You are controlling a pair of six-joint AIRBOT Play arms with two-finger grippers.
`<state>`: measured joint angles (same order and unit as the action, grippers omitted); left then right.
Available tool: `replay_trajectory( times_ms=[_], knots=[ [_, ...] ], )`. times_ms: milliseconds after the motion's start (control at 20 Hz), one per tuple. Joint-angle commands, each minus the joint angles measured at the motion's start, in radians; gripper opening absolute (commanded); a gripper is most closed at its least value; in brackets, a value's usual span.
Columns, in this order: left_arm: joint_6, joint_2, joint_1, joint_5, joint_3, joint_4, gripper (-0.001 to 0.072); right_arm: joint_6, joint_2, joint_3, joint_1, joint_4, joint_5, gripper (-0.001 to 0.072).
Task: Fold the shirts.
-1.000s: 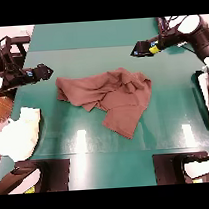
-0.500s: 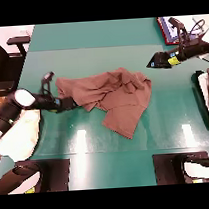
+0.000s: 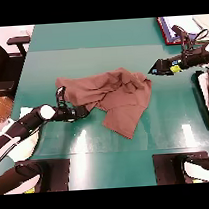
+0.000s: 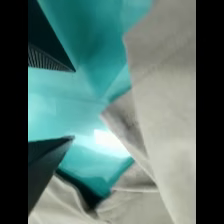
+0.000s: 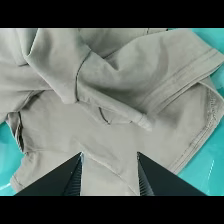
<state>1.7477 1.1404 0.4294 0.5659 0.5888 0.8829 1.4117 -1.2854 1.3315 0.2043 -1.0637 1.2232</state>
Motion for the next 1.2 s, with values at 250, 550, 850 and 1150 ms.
replay_trajectory(
  times_ms=[250,550,850,1150],
  knots=[
    [-0.012,0.095,0.022,-0.132,0.002,-0.100,0.0488,0.000,0.004,-0.006,0.000,0.000,0.008,0.0379],
    [-0.114,0.125,0.022,-0.139,0.064,-0.182,0.0122,0.001,0.004,-0.006,0.000,0.000,0.006,0.0379],
    [-0.219,0.046,-0.027,0.041,0.210,-0.115,0.0026,0.001,0.004,-0.006,-0.061,-0.004,0.069,0.0379],
    [-0.219,-0.198,-0.236,0.188,0.389,0.089,0.0026,0.000,-0.037,-0.006,-0.156,-0.008,0.123,0.0392]
  ],
)
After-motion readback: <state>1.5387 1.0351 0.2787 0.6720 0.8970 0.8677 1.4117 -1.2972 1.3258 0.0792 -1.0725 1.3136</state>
